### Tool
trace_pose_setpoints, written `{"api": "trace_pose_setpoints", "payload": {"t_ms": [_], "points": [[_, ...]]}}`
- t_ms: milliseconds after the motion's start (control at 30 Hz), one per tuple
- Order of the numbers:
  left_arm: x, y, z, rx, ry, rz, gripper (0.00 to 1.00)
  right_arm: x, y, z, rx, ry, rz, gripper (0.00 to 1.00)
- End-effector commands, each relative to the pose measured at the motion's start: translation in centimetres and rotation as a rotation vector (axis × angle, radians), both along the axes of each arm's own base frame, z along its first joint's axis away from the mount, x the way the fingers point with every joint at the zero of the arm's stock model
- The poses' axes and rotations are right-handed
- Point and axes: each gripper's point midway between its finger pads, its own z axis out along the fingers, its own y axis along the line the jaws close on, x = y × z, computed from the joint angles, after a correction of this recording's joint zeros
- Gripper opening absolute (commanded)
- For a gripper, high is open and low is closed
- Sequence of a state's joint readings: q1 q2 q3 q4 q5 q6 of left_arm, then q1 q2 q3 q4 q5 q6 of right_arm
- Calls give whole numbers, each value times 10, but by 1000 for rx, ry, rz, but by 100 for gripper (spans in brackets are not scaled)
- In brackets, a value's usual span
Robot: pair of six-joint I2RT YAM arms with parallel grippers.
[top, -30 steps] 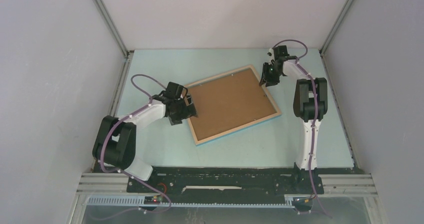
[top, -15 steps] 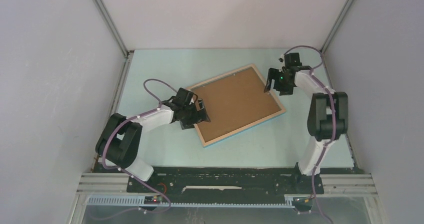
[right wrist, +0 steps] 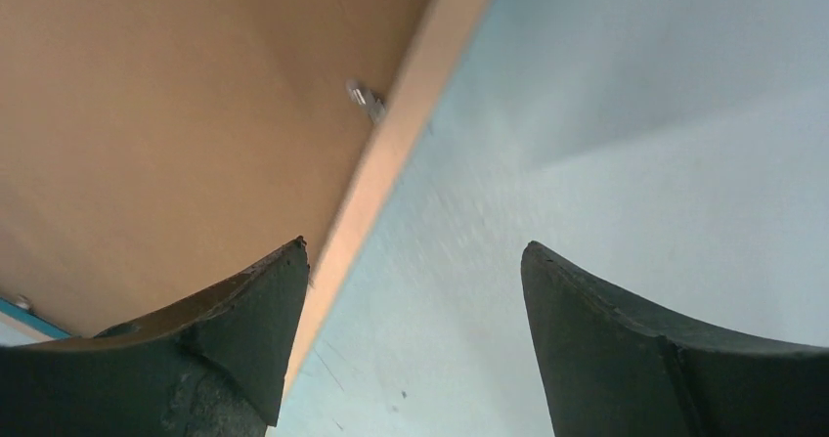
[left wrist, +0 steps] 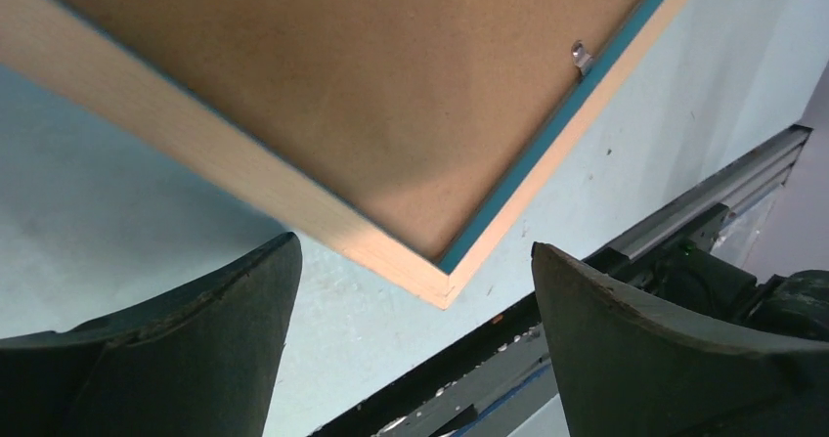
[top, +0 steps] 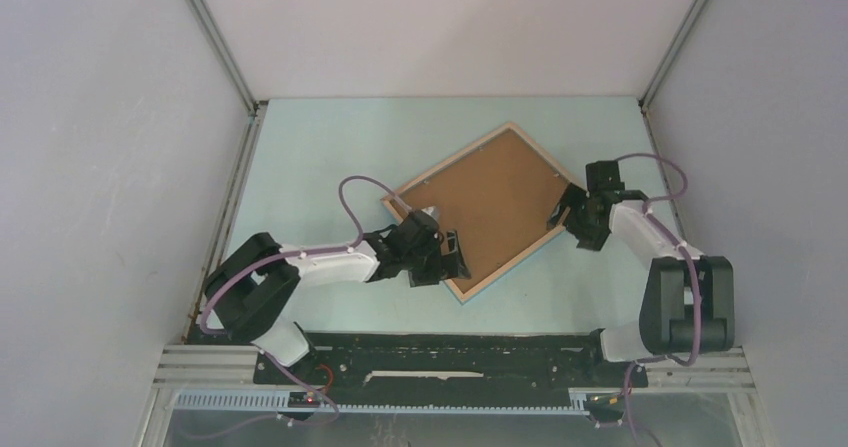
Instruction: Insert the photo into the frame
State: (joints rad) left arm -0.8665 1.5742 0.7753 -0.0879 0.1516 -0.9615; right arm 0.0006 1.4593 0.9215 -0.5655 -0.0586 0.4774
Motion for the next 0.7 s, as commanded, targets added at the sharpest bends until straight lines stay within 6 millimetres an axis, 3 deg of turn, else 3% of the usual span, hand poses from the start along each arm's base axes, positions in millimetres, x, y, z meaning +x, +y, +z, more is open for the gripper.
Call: {"api": "trace_pose_setpoints", "payload": {"t_ms": [0,100,367,667], "points": [[6,29,7,67,-86,64,97,-19,7,2,-15,-45,-107,86],[6,43,23,78,-153,63,97,-27,22,-9,73,-34,-122,85],[4,71,63,80,-306,67,97,-19,58,-30,144,-37,-77,71],[-11,89,73,31,-371,54,96,-7,79,-35,152,-72,89,55]]}}
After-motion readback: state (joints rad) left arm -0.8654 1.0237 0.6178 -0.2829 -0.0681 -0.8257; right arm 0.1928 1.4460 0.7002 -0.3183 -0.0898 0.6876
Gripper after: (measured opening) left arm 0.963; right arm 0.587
